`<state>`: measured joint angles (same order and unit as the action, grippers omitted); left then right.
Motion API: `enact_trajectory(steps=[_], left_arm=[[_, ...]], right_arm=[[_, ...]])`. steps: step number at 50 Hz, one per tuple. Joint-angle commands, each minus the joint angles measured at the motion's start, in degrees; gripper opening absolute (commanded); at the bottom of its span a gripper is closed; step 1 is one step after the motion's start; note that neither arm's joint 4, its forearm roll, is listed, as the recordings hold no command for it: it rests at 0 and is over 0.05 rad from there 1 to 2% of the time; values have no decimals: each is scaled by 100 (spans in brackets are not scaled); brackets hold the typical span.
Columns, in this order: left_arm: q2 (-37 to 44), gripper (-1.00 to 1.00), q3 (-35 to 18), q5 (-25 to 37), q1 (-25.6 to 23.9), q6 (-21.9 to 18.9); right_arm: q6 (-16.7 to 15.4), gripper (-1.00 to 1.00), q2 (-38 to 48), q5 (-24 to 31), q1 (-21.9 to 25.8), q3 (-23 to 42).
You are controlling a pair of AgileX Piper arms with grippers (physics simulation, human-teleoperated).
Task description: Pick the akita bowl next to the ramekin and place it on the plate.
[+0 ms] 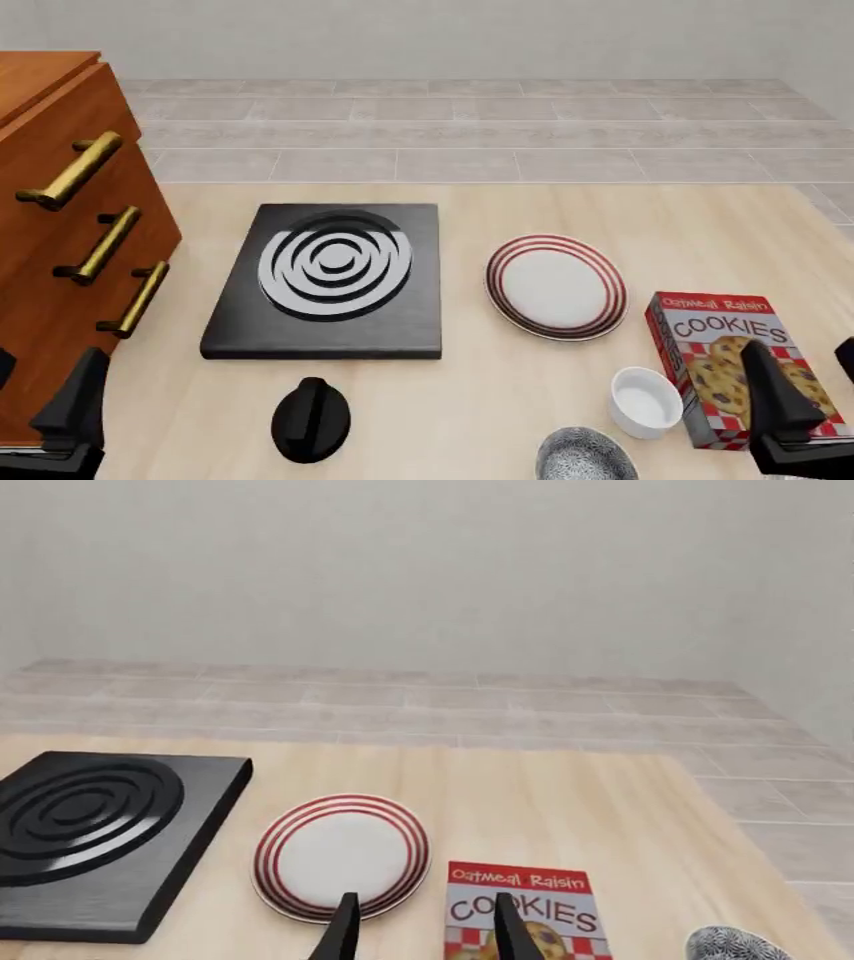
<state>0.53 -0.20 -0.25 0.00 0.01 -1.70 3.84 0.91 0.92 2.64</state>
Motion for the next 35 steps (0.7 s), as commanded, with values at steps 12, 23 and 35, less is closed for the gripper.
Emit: enact_trajectory(steps=[12,23,35], left_arm=[[3,100,-1,-1,0,0],[2,100,-1,-1,0,1],[2,100,-1,-1,0,2]], right_arm=[[-278,100,666,580,45,786],[-332,100,783,1239,111,1279],[-30,100,1341,1689,68,1748]])
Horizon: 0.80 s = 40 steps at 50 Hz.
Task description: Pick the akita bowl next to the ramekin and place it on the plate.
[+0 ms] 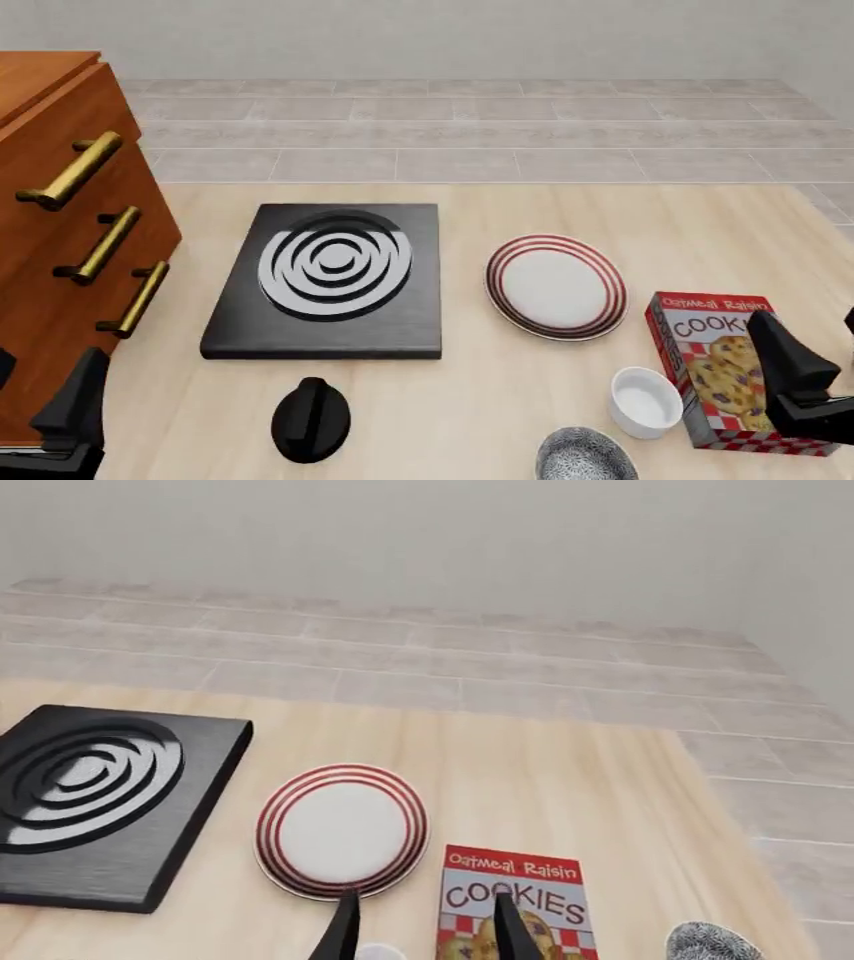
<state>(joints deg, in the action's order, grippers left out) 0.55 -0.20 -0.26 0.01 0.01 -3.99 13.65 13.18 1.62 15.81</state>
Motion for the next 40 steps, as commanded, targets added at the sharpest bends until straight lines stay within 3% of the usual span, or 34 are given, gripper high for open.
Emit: enact_trajectory(steps=[1,5,10,27,36,40], left_arm=[[2,100,0,0,-2,0],[0,100,0,0,1,0],[1,100,0,0,0,1],[-2,100,0,0,-1,0],[1,100,0,0,2,0],[0,100,0,0,0,1]], right_arm=[[292,100,385,494,1,456],[153,100,408,674,10,555],[328,100,560,874,18,652],[64,100,602,1710,38,1076],[576,100,850,2100,109,1353],[551,100,884,2227,127,1380]])
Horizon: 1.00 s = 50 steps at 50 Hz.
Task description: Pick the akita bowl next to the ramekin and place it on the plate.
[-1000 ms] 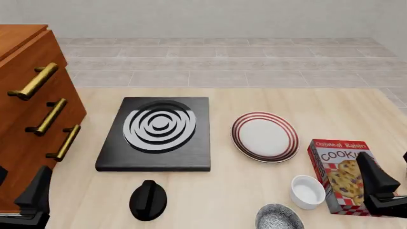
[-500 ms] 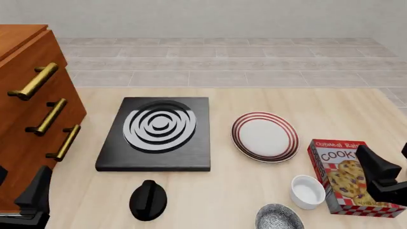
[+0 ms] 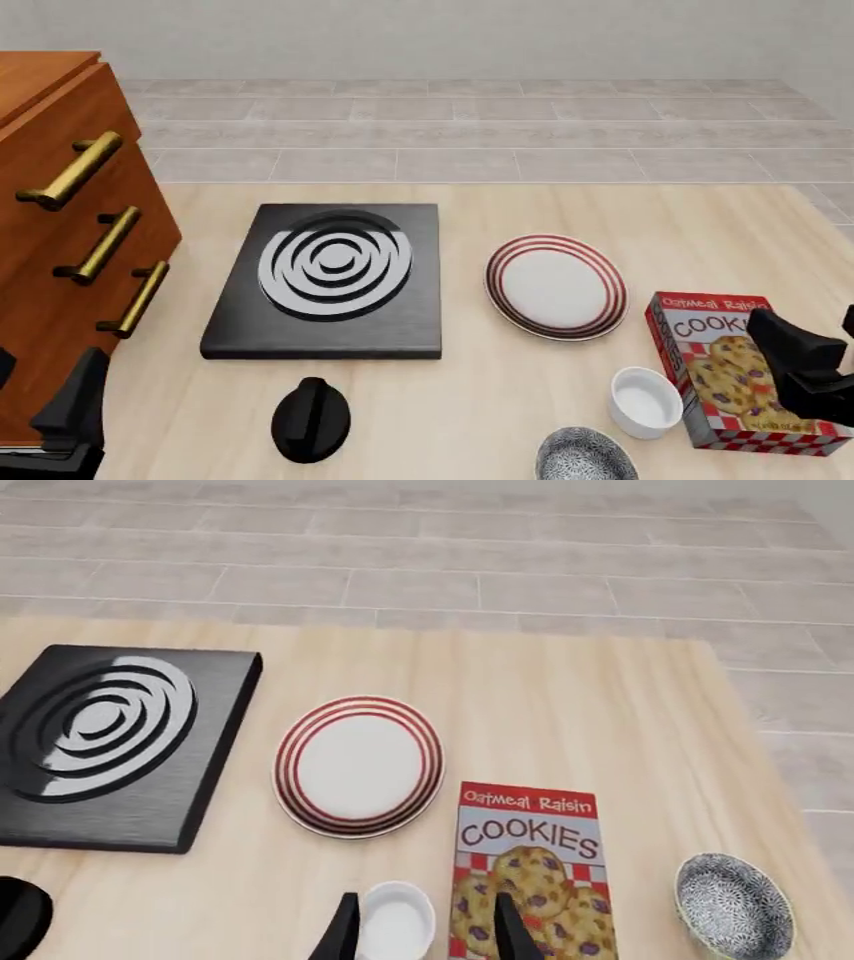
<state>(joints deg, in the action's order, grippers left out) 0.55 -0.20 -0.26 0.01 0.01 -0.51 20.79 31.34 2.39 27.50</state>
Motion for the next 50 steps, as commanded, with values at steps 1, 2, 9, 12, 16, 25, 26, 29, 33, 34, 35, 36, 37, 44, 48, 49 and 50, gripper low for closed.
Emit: enact_trajectory(steps=[1,2,9,12,16,25,26,29,33,34,35,36,37,44,48,49,50], left_arm=[[2,100,0,0,0,0],[0,100,0,0,-1,1],[0,100,0,0,1,-1],[1,100,0,0,1,-1],[-1,100,0,0,0,0],[1,100,0,0,0,0],[1,100,0,0,0,0],[0,100,0,0,-1,-1],[0,100,0,0,0,-1],[0,100,0,0,-2,-1],[0,100,0,0,1,1],[0,100,0,0,-1,0],[-1,100,0,0,0,-1],[1,100,0,0,0,0],[0,100,0,0,0,-1],[0,100,0,0,0,0],[0,100,0,0,-1,0]], right_arm=[[180,100,162,454,55,210],[373,100,225,482,135,191],[433,100,255,602,245,92],[423,100,317,677,279,101],[728,100,431,755,505,59],[866,100,548,834,716,-40],[881,100,564,825,748,-44],[958,100,628,782,858,-108],[1006,100,714,757,944,-157],[1028,100,738,751,970,-167],[1053,100,751,753,987,-176],[1100,100,779,753,1030,-185],[1145,100,804,747,1063,-199],[1209,100,1028,708,1196,-235],[1317,100,1158,634,1295,-273],[1363,100,1219,581,1360,-324],[1379,100,1241,553,1380,-355]])
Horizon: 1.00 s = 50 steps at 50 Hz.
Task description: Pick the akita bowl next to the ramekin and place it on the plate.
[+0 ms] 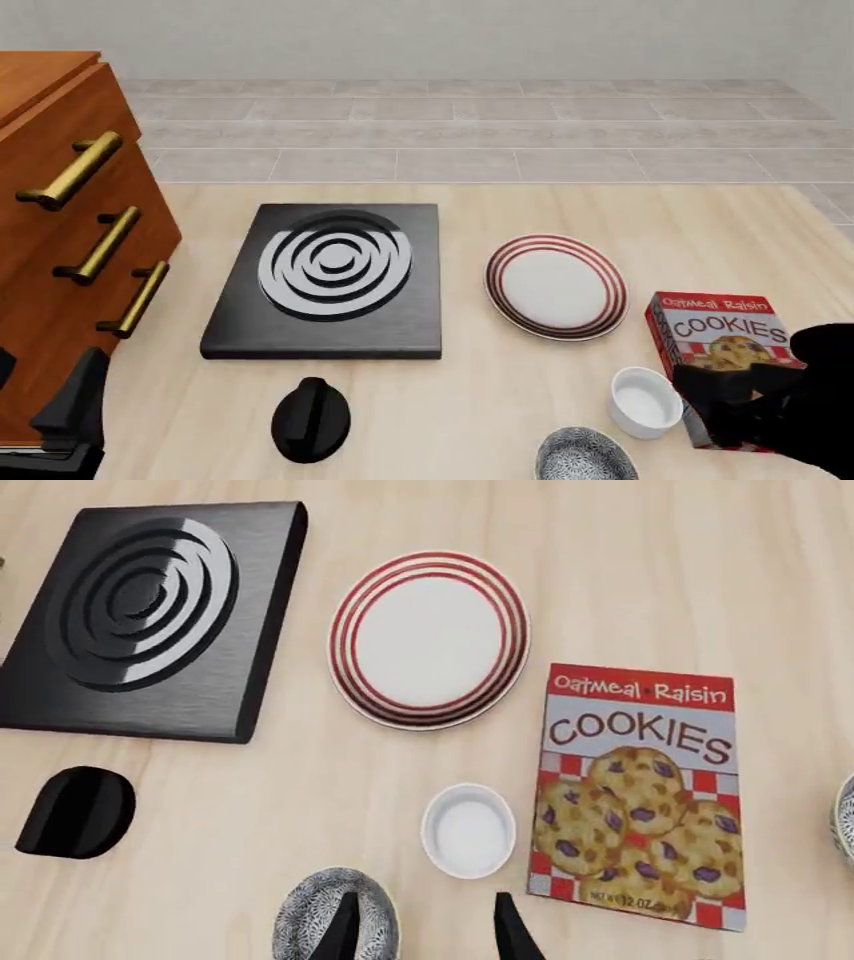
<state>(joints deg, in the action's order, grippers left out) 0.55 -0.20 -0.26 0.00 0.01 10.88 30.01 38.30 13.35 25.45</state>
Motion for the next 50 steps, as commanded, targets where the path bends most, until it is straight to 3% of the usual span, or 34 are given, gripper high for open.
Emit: enact_trajectory(steps=[1,10,15,24,31,37,50], left_arm=[[-1,100,0,0,-1,0],[-1,100,0,0,0,1],[-1,100,0,0,0,-1],[1,100,0,0,1,1],[-1,100,0,0,0,0],[-1,100,0,0,0,0],[0,100,0,0,-1,1]], right_arm=[[267,100,335,-158,300,-186],[279,100,478,-175,346,-217],[493,100,514,-113,538,-305],[272,100,516,118,460,-228],[485,100,682,67,704,-325],[379,100,799,24,691,-336],[597,100,994,-28,1050,-473]])
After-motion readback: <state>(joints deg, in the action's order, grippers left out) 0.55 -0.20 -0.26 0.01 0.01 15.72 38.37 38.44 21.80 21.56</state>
